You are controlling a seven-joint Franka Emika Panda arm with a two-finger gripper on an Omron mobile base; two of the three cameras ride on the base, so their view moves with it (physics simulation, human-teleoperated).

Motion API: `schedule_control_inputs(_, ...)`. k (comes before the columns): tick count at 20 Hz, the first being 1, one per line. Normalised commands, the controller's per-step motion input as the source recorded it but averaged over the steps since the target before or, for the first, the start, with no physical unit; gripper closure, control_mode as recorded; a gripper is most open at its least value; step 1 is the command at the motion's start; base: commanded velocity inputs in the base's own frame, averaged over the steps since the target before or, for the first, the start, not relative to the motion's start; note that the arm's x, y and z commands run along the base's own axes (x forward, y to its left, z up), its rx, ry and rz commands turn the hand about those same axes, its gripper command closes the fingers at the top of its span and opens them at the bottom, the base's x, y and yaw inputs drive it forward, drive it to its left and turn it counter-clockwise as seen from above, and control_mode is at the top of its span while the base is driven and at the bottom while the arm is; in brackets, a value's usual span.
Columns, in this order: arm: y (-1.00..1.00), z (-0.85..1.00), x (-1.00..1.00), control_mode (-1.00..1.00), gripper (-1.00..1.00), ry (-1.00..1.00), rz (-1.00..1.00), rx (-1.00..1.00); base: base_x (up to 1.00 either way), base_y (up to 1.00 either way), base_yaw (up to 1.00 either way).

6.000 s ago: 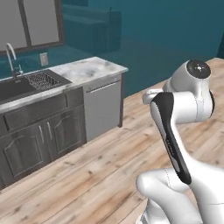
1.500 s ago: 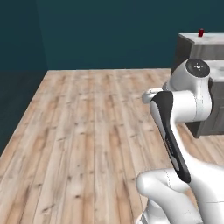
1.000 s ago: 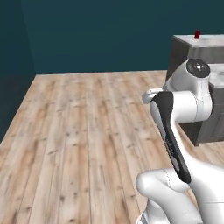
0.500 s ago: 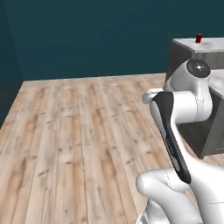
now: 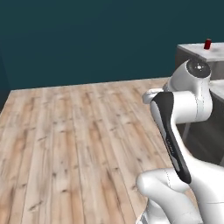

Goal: Four empty soda cans are scattered around the kitchen. Gather all the cans and cluster them next to the stove for recycling.

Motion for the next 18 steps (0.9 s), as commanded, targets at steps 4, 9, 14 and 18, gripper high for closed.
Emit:
schedule_control_inputs(4, 0.0, 0.0, 0.0, 1.0, -1.0, 0.0, 0.0, 0.0, 1.0, 0.32, -0.08)
schedule_control_inputs(9, 0.0, 0.0, 0.0, 1.0, -1.0, 0.0, 0.0, 0.0, 1.0, 0.34, -0.11)
schedule_control_inputs(14, 0.0, 0.0, 0.0, 1.0, -1.0, 0.0, 0.0, 0.0, 1.0, 0.35, -0.13)
schedule_control_inputs(18, 0.0, 0.0, 0.0, 1.0, -1.0, 0.0, 0.0, 0.0, 0.99, 0.25, -0.15)
